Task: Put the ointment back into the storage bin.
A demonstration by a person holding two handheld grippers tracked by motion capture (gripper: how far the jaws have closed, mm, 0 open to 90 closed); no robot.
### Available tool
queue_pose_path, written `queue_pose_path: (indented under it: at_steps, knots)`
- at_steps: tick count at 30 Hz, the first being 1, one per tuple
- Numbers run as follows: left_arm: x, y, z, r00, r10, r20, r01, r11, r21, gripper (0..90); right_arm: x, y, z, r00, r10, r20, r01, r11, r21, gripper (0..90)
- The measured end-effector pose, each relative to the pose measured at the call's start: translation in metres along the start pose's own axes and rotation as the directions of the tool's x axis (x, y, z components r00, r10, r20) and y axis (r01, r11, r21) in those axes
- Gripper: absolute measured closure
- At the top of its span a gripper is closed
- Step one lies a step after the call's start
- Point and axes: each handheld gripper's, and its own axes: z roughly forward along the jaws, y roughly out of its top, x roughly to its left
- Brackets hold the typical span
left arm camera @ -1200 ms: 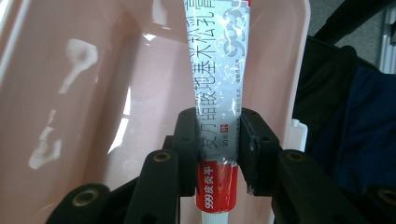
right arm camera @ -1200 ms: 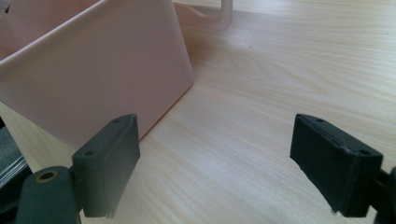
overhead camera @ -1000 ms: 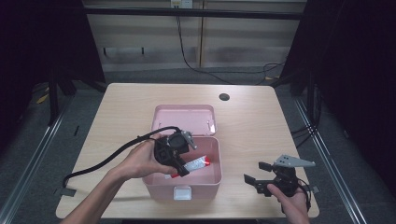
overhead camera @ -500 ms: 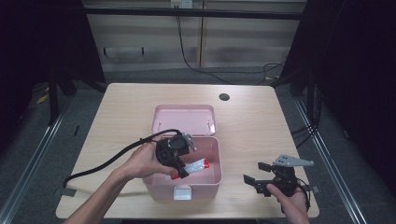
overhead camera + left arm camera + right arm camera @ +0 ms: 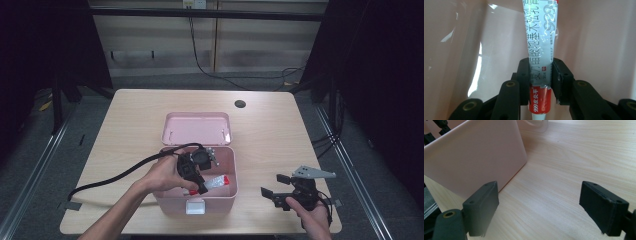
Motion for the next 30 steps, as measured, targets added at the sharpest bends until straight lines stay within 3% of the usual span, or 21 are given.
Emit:
queue_pose_path:
  at_steps: [8, 13, 28, 30]
  knots:
    - [0.000, 0.002, 0.016, 0.9995, 0.019, 0.024, -0.020, 0.9987, 0.048, 70.3, 0.000, -0.001, 0.000, 1.0000, 0.007, -0.002, -0.007, 1.000, 0.007, 15.2]
    - [0.002, 0.003, 0.019, 0.9994, 0.010, 0.033, -0.012, 0.9992, 0.038, 70.3, 0.000, 0.000, 0.001, 1.0000, 0.001, -0.004, -0.001, 1.000, 0.009, 15.2]
    - [0.003, 0.002, 0.031, 0.9982, 0.020, 0.057, -0.024, 0.9970, 0.074, 70.3, 0.000, 0.000, 0.001, 1.0000, 0.001, -0.003, -0.001, 1.000, 0.011, 15.2]
    - [0.003, 0.002, 0.033, 0.9980, 0.004, 0.063, -0.009, 0.9968, 0.079, 70.3, 0.001, 0.000, 0.001, 1.0000, 0.001, -0.004, -0.001, 1.000, 0.010, 15.2]
